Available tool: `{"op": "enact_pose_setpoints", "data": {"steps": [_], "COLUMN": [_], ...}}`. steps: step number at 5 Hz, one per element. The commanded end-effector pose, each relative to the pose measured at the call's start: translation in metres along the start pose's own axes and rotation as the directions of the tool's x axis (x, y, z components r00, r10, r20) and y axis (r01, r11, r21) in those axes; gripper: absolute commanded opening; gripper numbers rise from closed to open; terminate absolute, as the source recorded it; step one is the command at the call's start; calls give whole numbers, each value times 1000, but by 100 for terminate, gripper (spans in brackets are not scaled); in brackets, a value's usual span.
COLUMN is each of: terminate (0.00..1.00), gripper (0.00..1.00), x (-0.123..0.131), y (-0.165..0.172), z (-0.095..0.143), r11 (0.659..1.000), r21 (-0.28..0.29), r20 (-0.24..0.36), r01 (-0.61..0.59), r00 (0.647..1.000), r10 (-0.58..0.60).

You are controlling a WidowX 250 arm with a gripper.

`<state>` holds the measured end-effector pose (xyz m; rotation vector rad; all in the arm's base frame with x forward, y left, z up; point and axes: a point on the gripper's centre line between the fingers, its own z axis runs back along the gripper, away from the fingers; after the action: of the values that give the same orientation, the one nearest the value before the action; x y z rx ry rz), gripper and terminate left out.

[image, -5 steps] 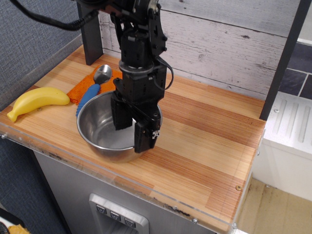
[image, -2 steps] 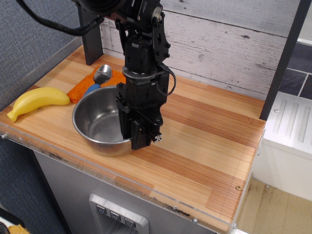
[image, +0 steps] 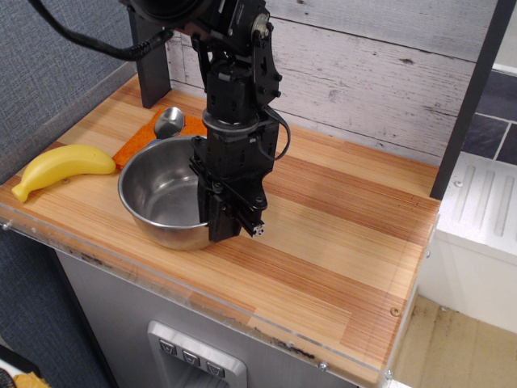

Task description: Move the pan to the top part of the table

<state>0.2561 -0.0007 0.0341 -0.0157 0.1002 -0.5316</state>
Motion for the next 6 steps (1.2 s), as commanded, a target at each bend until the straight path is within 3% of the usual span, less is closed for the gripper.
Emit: {"op": "enact_pose_setpoints", "data": {"steps": [1, 2, 3, 6], "terminate": [0, 0, 0, 0], "gripper": [0, 0, 0, 0], "x": [14, 39, 60, 76], "y": [-1, -12, -22, -38], "z": [83, 89, 73, 33], "r11": [999, 991, 968, 902], "r21": [23, -23, -101, -191], "r20": [208, 225, 204, 159], "r01": [39, 130, 231, 388], "r00": [977, 967, 957, 919], "r10": [-43, -121, -207, -361]}}
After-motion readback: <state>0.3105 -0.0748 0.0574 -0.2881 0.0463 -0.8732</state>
